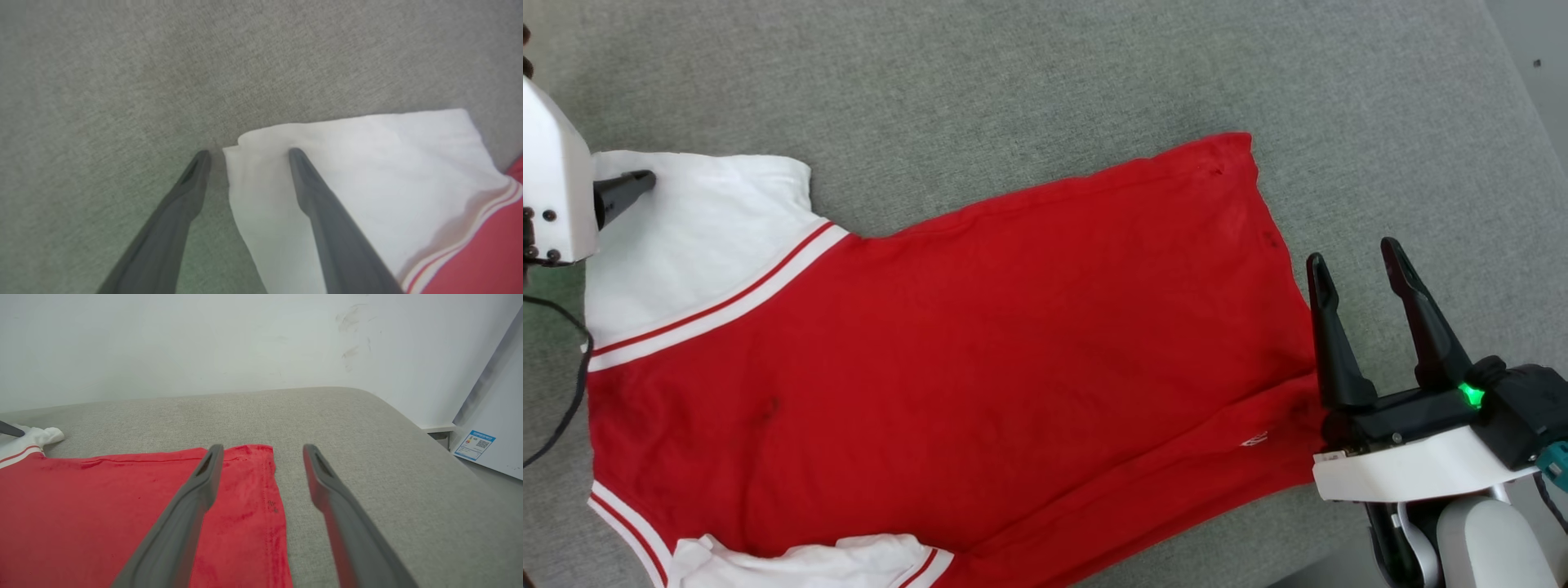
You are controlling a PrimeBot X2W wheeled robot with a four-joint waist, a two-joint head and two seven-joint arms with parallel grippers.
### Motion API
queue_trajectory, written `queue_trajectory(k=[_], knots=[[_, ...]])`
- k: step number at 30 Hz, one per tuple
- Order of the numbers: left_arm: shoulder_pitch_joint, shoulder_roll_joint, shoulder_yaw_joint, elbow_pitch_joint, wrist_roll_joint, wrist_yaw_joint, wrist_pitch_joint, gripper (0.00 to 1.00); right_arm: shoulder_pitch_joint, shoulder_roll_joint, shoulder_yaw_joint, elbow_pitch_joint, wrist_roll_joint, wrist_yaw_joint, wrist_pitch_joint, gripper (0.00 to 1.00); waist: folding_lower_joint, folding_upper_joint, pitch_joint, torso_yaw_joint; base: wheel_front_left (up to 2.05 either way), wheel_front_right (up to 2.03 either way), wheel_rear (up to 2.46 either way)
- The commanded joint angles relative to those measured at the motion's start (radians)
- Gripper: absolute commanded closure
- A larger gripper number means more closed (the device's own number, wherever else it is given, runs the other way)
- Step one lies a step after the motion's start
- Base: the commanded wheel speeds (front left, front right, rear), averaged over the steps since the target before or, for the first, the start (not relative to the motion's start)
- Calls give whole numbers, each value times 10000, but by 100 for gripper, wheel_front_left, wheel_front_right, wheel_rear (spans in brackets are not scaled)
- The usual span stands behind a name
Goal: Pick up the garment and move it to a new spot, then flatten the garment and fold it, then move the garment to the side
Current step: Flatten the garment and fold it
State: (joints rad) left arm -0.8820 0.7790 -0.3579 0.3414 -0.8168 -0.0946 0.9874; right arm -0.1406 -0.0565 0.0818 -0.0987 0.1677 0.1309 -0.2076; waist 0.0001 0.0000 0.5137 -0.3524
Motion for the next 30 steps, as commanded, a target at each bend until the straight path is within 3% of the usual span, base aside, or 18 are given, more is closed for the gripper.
queue_trajectory(k=[1, 2, 3, 4, 5, 14, 18, 30], knots=[[157, 27, -180, 173, 76, -26, 67, 0, -117, 62, 30, 38, 27, -4, -70, 0, -1, 0, 50, -32, 0, 0, 0], [226, 28, -230, 260, 94, -52, 47, 0, -117, 67, 29, 60, 26, -4, -94, 0, -1, 0, 63, -32, 0, 0, 0], [301, 4, -287, 329, 58, -85, 55, 51, -120, 68, 22, 82, 18, -4, -108, 0, -1, 0, 68, -23, 0, 0, 0], [342, -40, -331, 357, 32, -96, -10, 84, -129, 72, -4, 101, 4, -4, -119, 0, -1, 0, 67, 2, 0, 0, 0], [347, -107, -327, 368, 12, -135, -172, 100, -142, 73, -32, 114, -22, -4, -121, 0, -1, 0, 51, 36, 0, 0, 0], [228, -517, -389, 157, 105, -318, -2150, 100, -168, -251, -92, 38, -144, -4, 593, 0, -1, 0, -661, 569, 0, 0, 0], [490, -611, -710, -297, 7, -347, -2974, 100, -88, -940, -168, -63, -35, -5, 1664, 0, -1, 0, -1268, 1028, 0, 0, 0], [1912, -450, -1246, -3987, -524, -281, -4277, 100, -1672, -4211, 285, 5, 1510, -5, 7945, 0, -1, 0, -1817, 2475, 0, 0, 0]])
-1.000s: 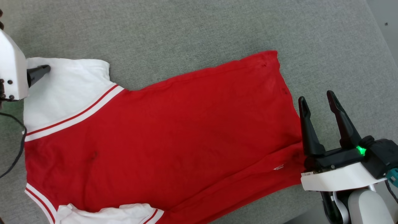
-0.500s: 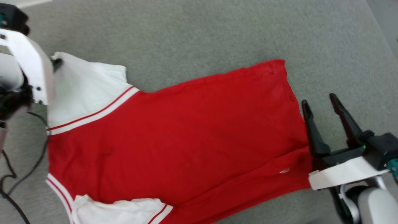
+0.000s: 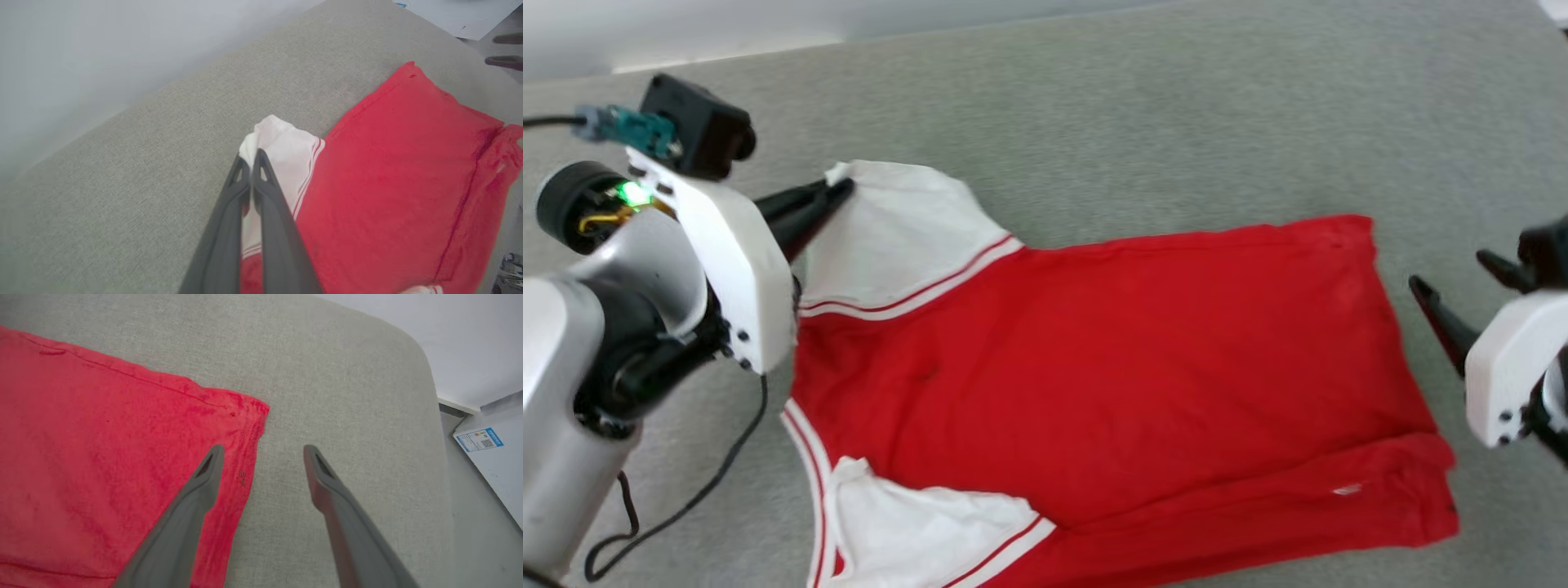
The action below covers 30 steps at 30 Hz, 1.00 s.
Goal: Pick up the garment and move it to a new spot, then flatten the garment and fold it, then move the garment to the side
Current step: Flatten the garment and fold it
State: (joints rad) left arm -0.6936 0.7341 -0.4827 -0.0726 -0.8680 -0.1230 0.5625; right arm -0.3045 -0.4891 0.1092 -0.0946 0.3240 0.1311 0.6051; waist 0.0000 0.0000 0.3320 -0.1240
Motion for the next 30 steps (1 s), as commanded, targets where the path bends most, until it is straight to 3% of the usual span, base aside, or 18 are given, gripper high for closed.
queue_trajectory(k=[1, 7, 13, 25, 27, 28, 30], knots=[[129, 39, 19, -155, 20, 31, -80, 100, -304, -66, 73, 60, 123, -7, 159, 0, 0, 0, 73, 301, 0, 0, 0], [759, 133, 109, -1720, 217, 396, -476, 100, -1666, -901, 598, 1108, 854, -9, 1522, 0, 0, 0, 524, 910, 0, 0, 0], [1119, 1, -78, -2771, 491, 597, -699, 100, -2553, -1299, 1104, 2417, 898, -7, 1943, 0, 0, 0, 954, 1523, 0, 0, 0], [1282, -397, -564, -3099, 768, 526, -1005, 100, -2743, -1261, 2533, 4449, 882, -4, 2024, 0, 0, 0, 1279, 2224, 0, 0, 0], [1310, -424, -579, -3007, 773, 526, -1077, 100, -2670, -1265, 2724, 4640, 948, -3, 2020, 70, 0, 0, 1253, 2257, 0, 0, 0], [1332, -452, -572, -2955, 760, 538, -1125, 100, -2669, -1272, 2766, 4724, 967, -3, 1964, 100, 0, 0, 1222, 2262, 0, 0, 0], [1369, -471, -550, -2837, 744, 564, -1217, 100, -2722, -1277, 2752, 4834, 1032, -6, 1816, 100, 0, 0, 1121, 2232, 0, 0, 0]])
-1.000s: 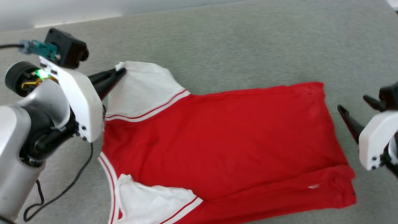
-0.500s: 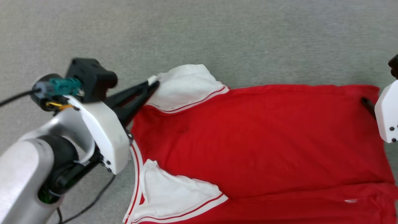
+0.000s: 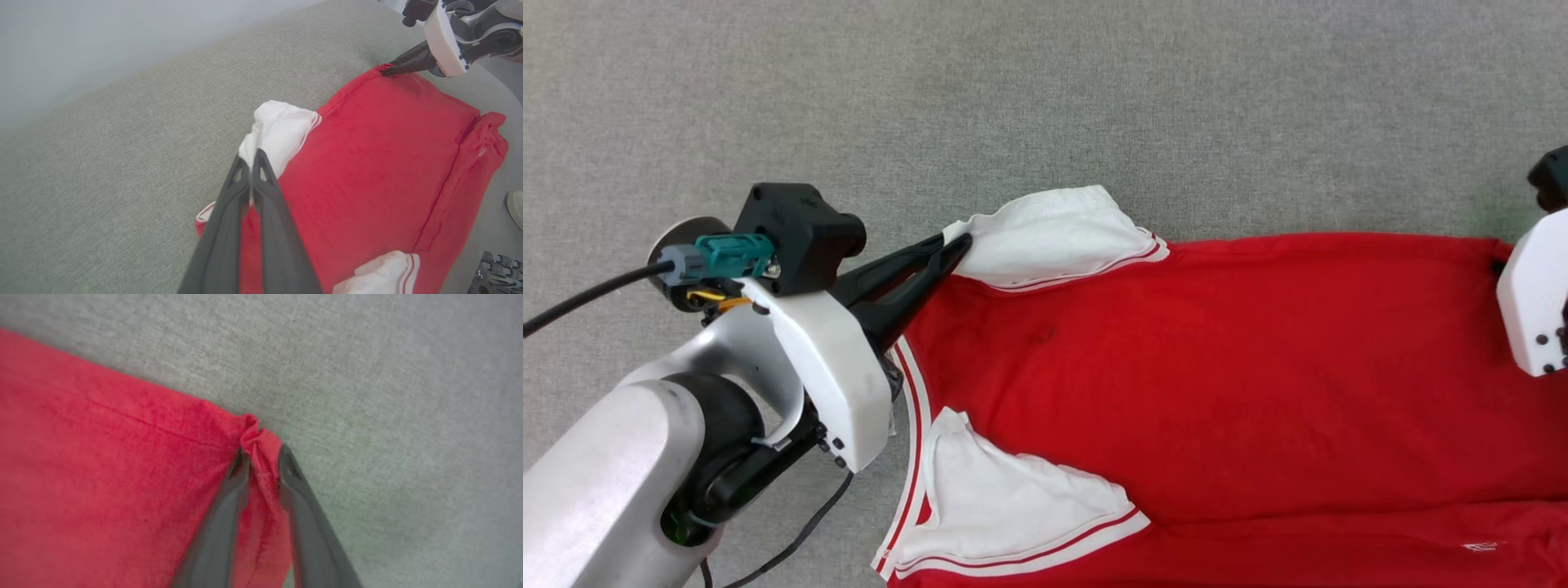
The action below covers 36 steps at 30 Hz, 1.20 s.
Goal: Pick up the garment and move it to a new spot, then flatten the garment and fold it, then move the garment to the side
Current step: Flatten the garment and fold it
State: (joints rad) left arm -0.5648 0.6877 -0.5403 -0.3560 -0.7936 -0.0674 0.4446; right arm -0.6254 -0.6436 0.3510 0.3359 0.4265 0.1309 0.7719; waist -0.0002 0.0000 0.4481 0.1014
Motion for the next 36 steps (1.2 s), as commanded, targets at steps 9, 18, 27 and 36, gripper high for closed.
queue_trajectory(k=[9, 18, 27, 36], knots=[[550, 56, 266, 701, 153, 312, -660, 100, 309, 318, -331, 306, 557, -5, -926, 100, 2, 0, -1039, -381, 0, 0, 0], [2049, 402, 527, 749, -229, 765, -1091, 100, 1955, 506, -1349, -787, 1048, -5, -1648, 100, 2, 0, -2347, -607, 0, 0, 0], [4290, 844, 525, 208, -883, 1308, -1285, 100, 4595, 991, -2246, -2228, 919, -6, -1947, 100, 2, 0, -2927, -662, 0, 0, 0], [5675, 988, -208, 702, -934, 1233, -1105, 100, 6330, 541, -1867, -3000, 620, -6, -1617, 100, 2, 0, -3011, -723, 0, 0, 0]])
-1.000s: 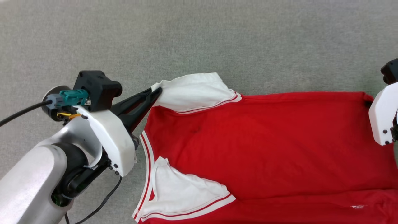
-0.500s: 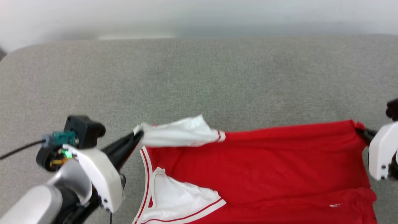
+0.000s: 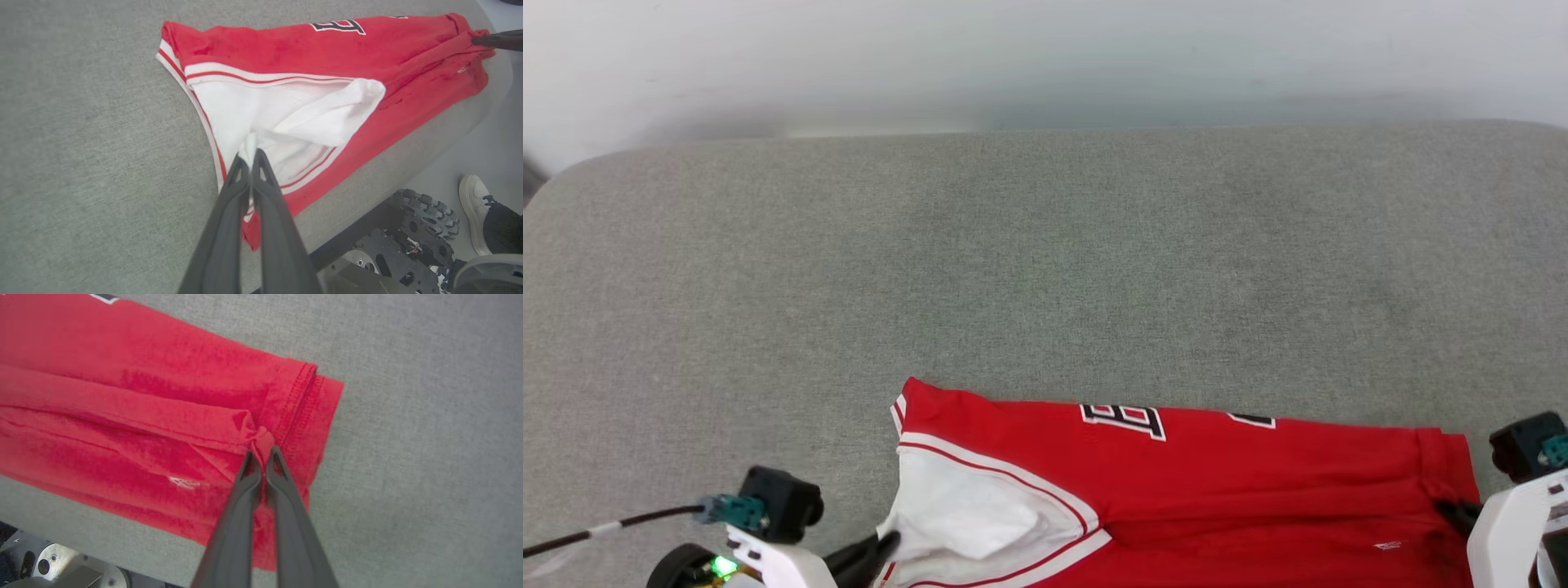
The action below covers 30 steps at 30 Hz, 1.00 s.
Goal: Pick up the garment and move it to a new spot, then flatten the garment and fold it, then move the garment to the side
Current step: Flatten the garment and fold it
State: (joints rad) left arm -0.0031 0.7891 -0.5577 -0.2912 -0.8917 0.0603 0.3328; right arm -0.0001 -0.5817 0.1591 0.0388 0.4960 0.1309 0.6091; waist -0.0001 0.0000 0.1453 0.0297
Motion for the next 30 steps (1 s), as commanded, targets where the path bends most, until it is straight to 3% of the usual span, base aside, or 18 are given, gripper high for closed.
queue_trajectory(k=[1, 12, 13, 14, 15, 16, 24, 30], knots=[[88, -81, -138, 219, 109, -89, 36, 100, 156, -117, 144, -14, -82, -6, 3, 100, 1, 0, 35, -13, 0, 0, 0], [-479, -742, -1188, 2012, 892, -759, 0, 100, -39, -748, 1408, 455, -370, -6, -191, 100, 1, 0, 206, -115, 0, 0, 0], [-558, -830, -1207, 2173, 998, -762, -134, 100, -107, -753, 1504, 546, -358, -6, -251, 84, 1, 0, 213, -125, 0, 0, 0], [-603, -907, -1257, 2309, 1088, -788, -228, 80, -170, -711, 1571, 618, -286, -6, -278, 0, 1, 0, 214, -135, 0, 0, 0], [-631, -966, -1295, 2435, 1150, -831, -289, 31, -221, -693, 1678, 620, -278, -6, -389, 0, 1, 0, 210, -144, 0, 0, 0], [-656, -997, -1324, 2544, 1197, -858, -343, 0, -298, -697, 1784, 619, -253, -6, -474, 0, 1, 0, 206, -155, 0, 0, 0], [-870, -1174, -1164, 2778, 1323, -1025, -1119, 0, -663, -818, 1857, 444, 103, -6, -754, 0, 1, 0, -323, -240, 0, 0, 0], [-954, -1321, -363, 2430, 1425, -589, -2497, 0, -454, -566, 917, -152, 537, -4, -420, 0, 1, 0, -797, -297, 0, 0, 0]])
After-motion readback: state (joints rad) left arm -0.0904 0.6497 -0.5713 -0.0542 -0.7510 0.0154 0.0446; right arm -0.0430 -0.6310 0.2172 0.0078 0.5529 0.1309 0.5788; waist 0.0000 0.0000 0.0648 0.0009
